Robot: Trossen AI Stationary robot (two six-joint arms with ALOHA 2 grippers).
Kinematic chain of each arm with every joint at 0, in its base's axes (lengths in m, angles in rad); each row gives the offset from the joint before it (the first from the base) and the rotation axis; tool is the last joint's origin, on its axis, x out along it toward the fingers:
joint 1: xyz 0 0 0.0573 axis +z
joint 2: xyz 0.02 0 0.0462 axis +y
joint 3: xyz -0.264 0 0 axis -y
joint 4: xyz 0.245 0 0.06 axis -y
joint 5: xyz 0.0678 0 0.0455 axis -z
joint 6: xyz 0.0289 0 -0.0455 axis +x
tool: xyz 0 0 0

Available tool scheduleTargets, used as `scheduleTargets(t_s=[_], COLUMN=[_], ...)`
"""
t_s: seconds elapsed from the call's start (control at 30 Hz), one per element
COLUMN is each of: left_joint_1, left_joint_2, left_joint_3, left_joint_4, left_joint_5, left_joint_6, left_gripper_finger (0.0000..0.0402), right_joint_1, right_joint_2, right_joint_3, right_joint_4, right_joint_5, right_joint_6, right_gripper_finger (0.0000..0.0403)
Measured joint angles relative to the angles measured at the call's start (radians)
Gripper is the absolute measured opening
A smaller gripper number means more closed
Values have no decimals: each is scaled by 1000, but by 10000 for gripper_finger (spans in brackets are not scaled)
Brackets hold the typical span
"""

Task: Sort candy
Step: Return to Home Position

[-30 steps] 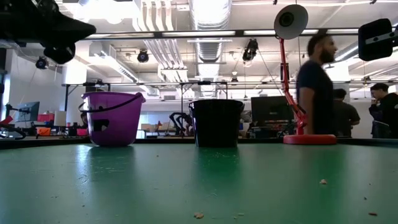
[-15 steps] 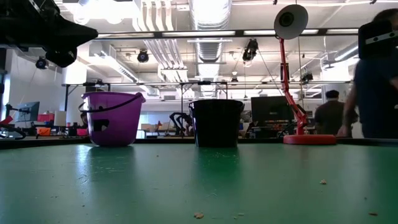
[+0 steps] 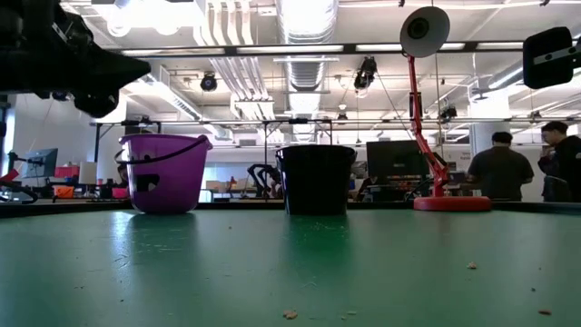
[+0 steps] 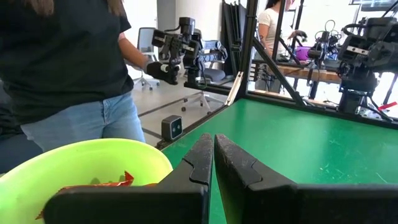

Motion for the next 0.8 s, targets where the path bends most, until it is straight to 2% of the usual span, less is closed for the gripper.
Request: scheduleTargets(t_s=[0.13, 0.2, 0.47, 0.8], left_joint_1=[0, 0, 0, 0], left_joint_2=[0, 0, 73, 199], left_joint_3=[-5, -4, -2, 0], left_joint_4=[-18, -93, -111, -114], left_joint_5=[19, 26, 109, 109], left_joint_6=[-9, -5, 83, 92], left_gripper_finger=[0, 0, 0, 0], right_joint_1=[0, 0, 0, 0], right_joint_2=[0, 0, -5, -5], right_joint_3=[0, 0, 0, 0], right_joint_4=[0, 0, 0, 0], right_joint_5=[0, 0, 0, 0], right_joint_6=[-1, -1, 1, 2], right_gripper_finger=[9, 9, 9, 9])
